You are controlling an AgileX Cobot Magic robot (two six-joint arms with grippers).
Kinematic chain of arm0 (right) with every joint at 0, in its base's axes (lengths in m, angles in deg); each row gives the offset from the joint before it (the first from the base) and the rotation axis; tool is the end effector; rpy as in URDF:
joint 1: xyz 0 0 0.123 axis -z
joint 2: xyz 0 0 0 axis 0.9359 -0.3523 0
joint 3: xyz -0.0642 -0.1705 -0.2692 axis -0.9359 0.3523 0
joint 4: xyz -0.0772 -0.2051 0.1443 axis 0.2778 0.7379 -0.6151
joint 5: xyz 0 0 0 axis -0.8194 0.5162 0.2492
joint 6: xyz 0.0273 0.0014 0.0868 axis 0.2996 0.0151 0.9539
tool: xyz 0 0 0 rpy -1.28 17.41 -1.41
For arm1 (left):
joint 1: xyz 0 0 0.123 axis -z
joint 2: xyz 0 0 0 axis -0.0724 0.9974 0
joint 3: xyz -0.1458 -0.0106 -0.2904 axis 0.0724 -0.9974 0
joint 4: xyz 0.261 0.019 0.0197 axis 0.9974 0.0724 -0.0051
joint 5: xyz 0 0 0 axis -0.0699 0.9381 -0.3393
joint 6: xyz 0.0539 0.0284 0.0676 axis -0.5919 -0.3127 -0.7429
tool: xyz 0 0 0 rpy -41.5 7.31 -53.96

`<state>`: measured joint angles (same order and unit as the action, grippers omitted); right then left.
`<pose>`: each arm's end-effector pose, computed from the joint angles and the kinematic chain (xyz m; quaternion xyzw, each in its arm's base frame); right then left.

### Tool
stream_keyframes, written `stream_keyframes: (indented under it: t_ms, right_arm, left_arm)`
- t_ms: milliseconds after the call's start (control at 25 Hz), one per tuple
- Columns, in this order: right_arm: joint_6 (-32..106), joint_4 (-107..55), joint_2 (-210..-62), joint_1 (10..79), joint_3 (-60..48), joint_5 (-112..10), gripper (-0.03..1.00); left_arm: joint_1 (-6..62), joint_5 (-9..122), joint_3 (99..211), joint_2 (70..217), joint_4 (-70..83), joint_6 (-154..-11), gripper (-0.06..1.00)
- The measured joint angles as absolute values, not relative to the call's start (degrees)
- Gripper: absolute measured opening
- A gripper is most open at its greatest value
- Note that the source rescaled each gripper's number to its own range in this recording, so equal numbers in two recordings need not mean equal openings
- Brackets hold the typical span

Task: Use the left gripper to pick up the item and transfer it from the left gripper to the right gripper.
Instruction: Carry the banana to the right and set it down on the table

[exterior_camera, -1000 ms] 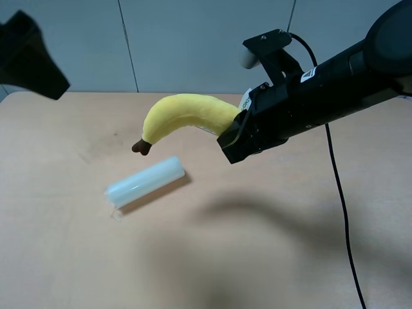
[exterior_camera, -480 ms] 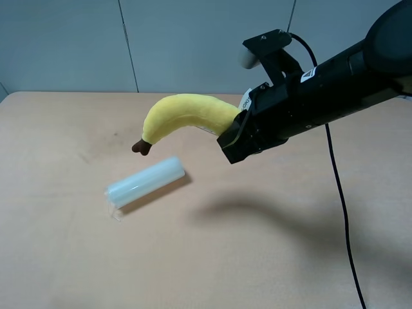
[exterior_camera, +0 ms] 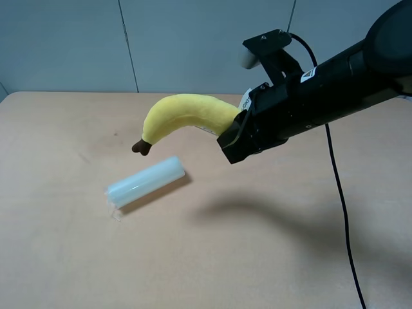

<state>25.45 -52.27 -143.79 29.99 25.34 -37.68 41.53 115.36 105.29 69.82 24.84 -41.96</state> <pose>0.2130 0.2003 0.2831 -0.3719 0.8455 0.2109 0.3198 -0.0283 0.0305 0.2858 0.2237 0.8253 -0.1532 0.4954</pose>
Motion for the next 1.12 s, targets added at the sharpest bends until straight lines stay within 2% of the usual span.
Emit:
stream_keyframes:
  t_ms: [560,720,960,1120]
  right_arm:
    - [25.7,-52.3,-143.8,30.0,25.3,-37.7,0.02]
    - [27.0,-52.3,-143.8,30.0,25.3,-37.7,0.02]
    - [30.5,-51.4,-143.8,30.0,25.3,-37.7,0.02]
    - [32.6,-50.2,-143.8,30.0,25.3,-38.0,0.02]
  left_arm:
    - [40.2,113.4,103.9,69.8,20.5,-47.4,1.00]
    - [31.4,113.1,103.9,69.8,20.5,-47.4,1.00]
    - [12.6,113.1,103.9,69.8,20.5,-47.5,1.00]
    - [3.2,113.1,103.9,69.8,20.5,-47.5,1.00]
